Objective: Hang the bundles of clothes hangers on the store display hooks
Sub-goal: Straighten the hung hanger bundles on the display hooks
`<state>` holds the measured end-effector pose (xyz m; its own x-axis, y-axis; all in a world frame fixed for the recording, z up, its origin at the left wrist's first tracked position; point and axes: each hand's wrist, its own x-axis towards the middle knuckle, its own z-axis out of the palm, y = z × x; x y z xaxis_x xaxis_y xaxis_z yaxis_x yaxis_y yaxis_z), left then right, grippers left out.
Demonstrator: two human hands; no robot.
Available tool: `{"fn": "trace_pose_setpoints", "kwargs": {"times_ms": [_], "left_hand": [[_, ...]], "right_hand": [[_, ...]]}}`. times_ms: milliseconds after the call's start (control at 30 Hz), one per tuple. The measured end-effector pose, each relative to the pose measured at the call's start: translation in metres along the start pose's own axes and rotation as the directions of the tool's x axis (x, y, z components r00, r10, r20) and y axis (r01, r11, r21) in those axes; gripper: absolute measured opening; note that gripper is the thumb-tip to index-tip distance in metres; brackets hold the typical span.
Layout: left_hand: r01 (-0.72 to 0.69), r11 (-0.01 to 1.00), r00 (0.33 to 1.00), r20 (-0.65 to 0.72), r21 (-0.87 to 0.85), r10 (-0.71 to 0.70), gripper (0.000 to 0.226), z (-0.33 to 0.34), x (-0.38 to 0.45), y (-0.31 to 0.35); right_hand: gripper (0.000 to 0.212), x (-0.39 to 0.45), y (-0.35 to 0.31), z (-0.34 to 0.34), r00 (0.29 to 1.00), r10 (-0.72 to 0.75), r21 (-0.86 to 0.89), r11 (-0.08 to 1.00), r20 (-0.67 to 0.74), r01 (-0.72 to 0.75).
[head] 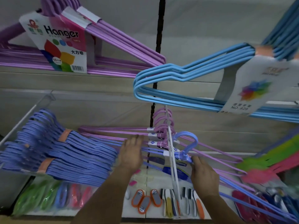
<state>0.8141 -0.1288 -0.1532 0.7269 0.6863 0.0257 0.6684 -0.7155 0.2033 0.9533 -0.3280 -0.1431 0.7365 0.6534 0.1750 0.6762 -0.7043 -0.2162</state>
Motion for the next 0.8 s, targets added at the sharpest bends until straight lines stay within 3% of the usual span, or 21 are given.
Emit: {"fn": "trace_pose_setpoints", "kwargs": {"times_ms": [100, 167, 267, 500, 600, 800], "left_hand": [[-0.110, 0.994, 0.990, 0.091, 0.020, 0.108, 0.062, 0.000, 0.006, 0.025], [-0.100, 0.995, 0.987, 0.130, 0.028, 0.096, 0.056, 0.002, 0.006, 0.030], [-0.099, 0.995, 0.987, 0.129, 0.024, 0.095, 0.049, 0.008, 0.007, 0.026], [-0.068, 0.993, 0.981, 0.176, -0.099, 0.085, 0.051, 0.018, 0.001, 0.016], [-0.050, 0.994, 0.979, 0.191, -0.099, 0.068, 0.051, 0.020, 0.000, 0.016], [-0.014, 0.992, 0.973, 0.228, -0.126, 0.043, 0.056, 0.027, -0.002, 0.026]], "right_hand": [[0.043, 0.007, -0.005, -0.003, 0.998, -0.067, 0.019, 0.998, 0.008, 0.066], [0.044, 0.009, -0.007, -0.004, 0.995, -0.092, -0.002, 0.996, 0.026, 0.092], [0.027, 0.011, -0.010, 0.006, 0.988, -0.080, 0.015, 0.997, 0.130, 0.079], [0.045, 0.024, -0.031, 0.023, 0.965, -0.068, 0.050, 0.997, 0.253, 0.057], [0.043, 0.031, -0.039, 0.028, 0.944, -0.089, 0.008, 0.996, 0.318, 0.092], [0.034, 0.046, -0.040, 0.024, 0.966, -0.049, -0.136, 0.987, 0.254, 0.085]]}}
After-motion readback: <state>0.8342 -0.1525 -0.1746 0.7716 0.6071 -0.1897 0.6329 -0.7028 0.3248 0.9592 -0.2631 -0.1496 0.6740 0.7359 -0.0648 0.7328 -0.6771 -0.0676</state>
